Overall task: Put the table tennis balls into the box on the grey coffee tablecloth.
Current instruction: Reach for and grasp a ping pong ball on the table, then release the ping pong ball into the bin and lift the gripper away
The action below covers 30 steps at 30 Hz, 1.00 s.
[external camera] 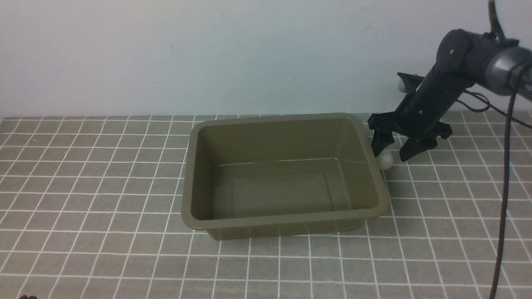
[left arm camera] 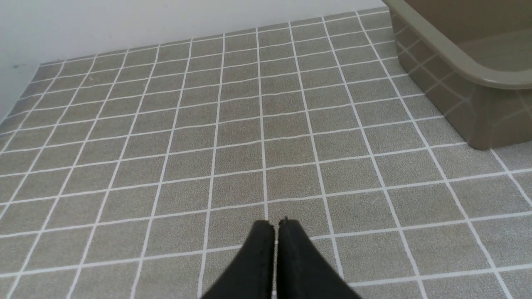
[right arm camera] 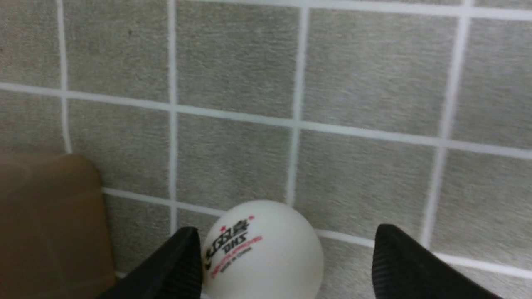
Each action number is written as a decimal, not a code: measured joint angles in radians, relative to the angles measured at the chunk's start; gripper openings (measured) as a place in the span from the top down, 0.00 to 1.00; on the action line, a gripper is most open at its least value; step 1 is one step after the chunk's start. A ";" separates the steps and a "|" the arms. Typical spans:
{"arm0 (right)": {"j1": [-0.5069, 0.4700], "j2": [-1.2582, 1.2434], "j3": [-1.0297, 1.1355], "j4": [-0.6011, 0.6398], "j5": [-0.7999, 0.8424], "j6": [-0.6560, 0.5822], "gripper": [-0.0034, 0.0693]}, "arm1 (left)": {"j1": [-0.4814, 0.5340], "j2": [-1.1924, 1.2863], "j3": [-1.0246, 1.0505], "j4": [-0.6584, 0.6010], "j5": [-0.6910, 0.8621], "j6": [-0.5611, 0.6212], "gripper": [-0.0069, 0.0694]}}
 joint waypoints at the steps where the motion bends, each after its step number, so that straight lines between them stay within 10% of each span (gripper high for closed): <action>1: 0.004 0.002 0.000 -0.008 0.000 0.000 0.32 | 0.000 0.000 0.000 0.000 0.000 0.000 0.92; 5: 0.008 0.015 -0.003 -0.027 0.000 -0.001 0.46 | 0.000 0.000 0.000 0.000 0.000 0.000 0.92; 15: 0.011 -0.164 0.017 -0.066 0.003 0.010 0.46 | 0.000 0.000 0.000 0.000 0.000 0.000 0.92; 23: 0.230 -0.372 0.123 -0.036 0.013 -0.060 0.46 | 0.000 0.000 0.000 0.000 0.000 0.000 0.92; 30: 0.304 -0.338 0.109 -0.045 0.020 -0.056 0.23 | 0.000 0.000 0.000 0.000 0.000 0.000 0.92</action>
